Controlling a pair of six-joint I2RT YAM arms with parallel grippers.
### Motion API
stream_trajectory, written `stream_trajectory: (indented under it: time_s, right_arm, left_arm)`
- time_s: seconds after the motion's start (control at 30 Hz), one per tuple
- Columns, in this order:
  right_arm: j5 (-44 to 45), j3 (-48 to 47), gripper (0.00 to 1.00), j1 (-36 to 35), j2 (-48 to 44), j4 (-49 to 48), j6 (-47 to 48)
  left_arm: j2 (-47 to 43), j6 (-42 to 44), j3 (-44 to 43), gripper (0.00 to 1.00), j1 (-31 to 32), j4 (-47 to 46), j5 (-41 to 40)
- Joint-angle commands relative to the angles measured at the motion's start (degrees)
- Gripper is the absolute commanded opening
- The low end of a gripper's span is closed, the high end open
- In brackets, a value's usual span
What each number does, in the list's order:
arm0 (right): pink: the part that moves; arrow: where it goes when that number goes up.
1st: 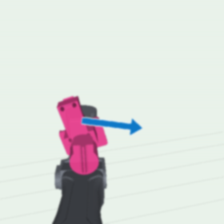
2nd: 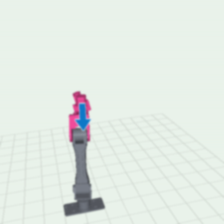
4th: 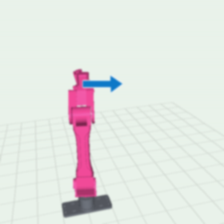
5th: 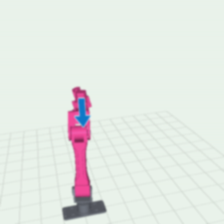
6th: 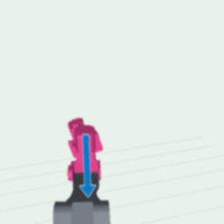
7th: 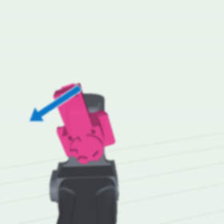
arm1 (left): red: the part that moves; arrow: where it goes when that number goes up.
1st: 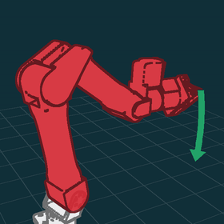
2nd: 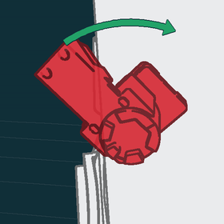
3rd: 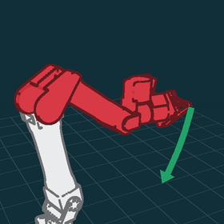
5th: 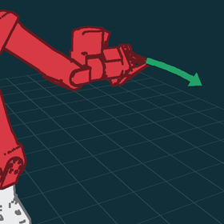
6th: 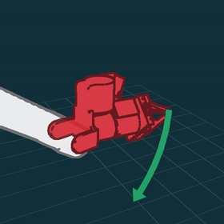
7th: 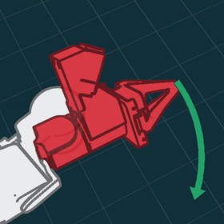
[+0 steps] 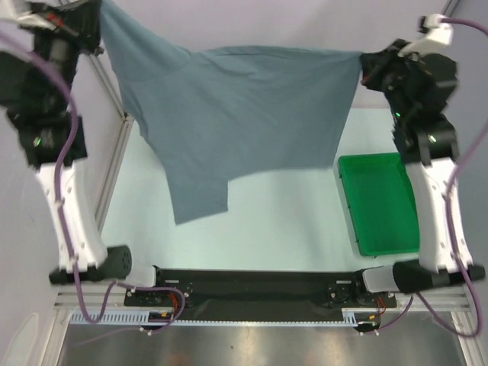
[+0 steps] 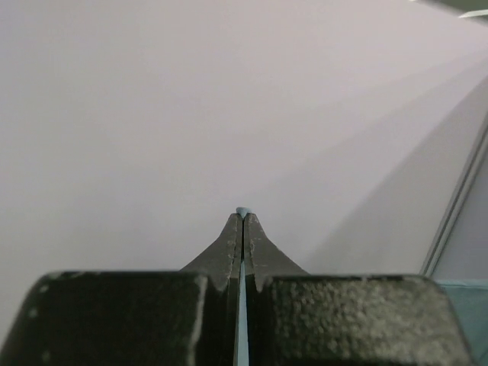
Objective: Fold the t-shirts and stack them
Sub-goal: Flatten the tshirt out
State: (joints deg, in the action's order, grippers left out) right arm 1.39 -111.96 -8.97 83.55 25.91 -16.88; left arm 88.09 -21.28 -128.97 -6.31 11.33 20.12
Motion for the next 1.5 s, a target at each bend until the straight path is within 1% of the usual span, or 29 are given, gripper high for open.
stream_trajectory:
  time_s: [0.0, 0.03, 0.07, 0.13, 0.17, 0.3, 0.5, 0.6, 0.7, 0.8, 0.83, 0.93, 0.97, 1.03, 1.07, 1.13, 1.17, 1.2, 1.27, 1.3, 1.33, 1.37, 1.4, 1.43, 1.47]
  right_arm:
    - [3.09, 2.62, 0.0, -0.6, -9.61, -2.8, 0.71]
    - [2.92, 2.89, 0.0, -0.78, -11.72, -2.27, 0.71]
    - [2.92, 2.89, 0.0, -0.96, -14.87, -1.75, 0.89]
    - [3.27, 2.89, 0.0, -2.36, -18.14, -0.34, 1.41]
    - [3.53, 2.8, 0.0, -2.71, -20.77, 0.45, 1.42]
    - [2.39, 1.13, 0.0, -3.07, -25.09, 2.47, 0.37]
    - [1.07, 0.25, 0.0, -3.07, -28.79, 4.32, -0.6]
    - [0.64, 0.51, 0.0, -2.98, -28.44, 3.71, -1.39]
    - [0.46, 1.65, 0.0, -2.98, -25.9, 1.96, -1.92]
    - [0.72, 4.03, 0.0, -2.98, -21.69, -2.78, -2.8]
    - [0.72, 6.21, 0.0, -3.15, -19.24, -6.02, -3.33]
    - [1.77, 8.86, 0.0, -3.77, -14.57, -10.34, -3.51]
    - [2.21, 10.95, 0.0, -3.86, -11.51, -13.4, -3.42]
    - [3.26, 12.9, 0.0, -4.03, -7.98, -18.14, -3.42]
    - [3.44, 14.56, 0.0, -3.95, -4.39, -19.66, -3.33]
    - [3.62, 15.37, 0.0, -4.04, -0.07, -21.51, -3.42]
    - [3.62, 15.63, 0.0, -4.04, 2.04, -23.26, -3.51]
    - [3.53, 15.81, 0.0, -4.04, 6.67, -23.88, -3.51]
    - [3.36, 16.07, 0.0, -4.21, 11.43, -27.47, -3.07]
    - [3.27, 15.55, 0.0, -4.21, 13.81, -28.1, -2.98]
    - [2.84, 14.94, 0.0, -4.21, 19.14, -29.24, -2.63]
    - [2.66, 13.8, 0.0, -4.12, 21.81, -29.51, -2.37]
    - [2.57, 11.61, 0.0, -4.12, 24.18, -29.95, -1.93]
    - [2.22, 9.85, 0.0, -4.12, 29.43, -30.39, -1.49]
    - [2.13, 8.27, 0.0, -3.95, 31.91, -30.65, -1.4]
  left_arm:
    - [-12.22, 1.15, 2.48, 0.0, -0.46, -2.99, -2.54]
    - [-16.25, 1.15, 3.36, 0.0, -0.37, -2.72, -3.59]
    - [-18.46, 1.15, 4.24, 0.0, -0.46, -2.63, -4.12]
    - [-21.81, 1.5, 5.39, 0.0, -0.46, -1.58, -5.87]
    - [-24.87, 1.59, 5.57, 0.0, -0.46, -1.23, -6.49]
    - [-30.43, 2.2, 4.43, 0.0, 0.15, -0.09, -9.13]
    - [-33.42, 3.61, 0.39, 0.0, 2.87, 1.41, -11.59]
    - [-32.29, 5.01, -0.67, 0.01, 4.37, 2.02, -12.38]
    - [-30.18, 5.54, -0.32, 0.0, 4.72, 1.68, -12.04]
    - [-25.27, 6.59, -0.06, 0.0, 4.81, 0.62, -11.68]
    - [-21.69, 6.95, -0.32, 0.0, 4.81, 0.53, -11.51]
    - [-16.57, 8.44, 0.38, 0.0, 4.81, -1.13, -10.1]
    - [-13.42, 8.88, 1.51, 0.0, 4.72, -1.75, -10.1]
    - [-9.89, 10.37, 2.84, 0.0, 4.55, -3.15, -10.1]
    - [-7.0, 11.08, 5.11, 0.0, 4.63, -4.55, -10.1]
    - [-4.35, 12.05, 7.84, 0.0, 4.03, -5.97, -10.97]
    - [-2.77, 12.14, 10.46, 0.0, 3.67, -6.58, -11.24]
    - [-0.14, 13.09, 11.71, 0.0, 3.5, -7.72, -11.94]
    - [3.12, 13.63, 15.83, 0.0, 3.15, -9.21, -13.26]
    - [6.36, 13.72, 17.42, 0.0, 2.88, -9.92, -13.35]
    - [7.87, 13.72, 19.09, 0.0, 2.53, -10.97, -13.53]
    - [9.45, 13.63, 22.41, 0.0, 2.53, -13.77, -13.61]
    - [11.47, 13.11, 23.49, 0.0, 2.27, -14.84, -13.18]
    - [15.66, 13.02, 24.11, 0.0, 2.0, -15.54, -13.0]
    - [18.49, 13.1, 24.03, 0.0, 1.91, -16.25, -13.17]
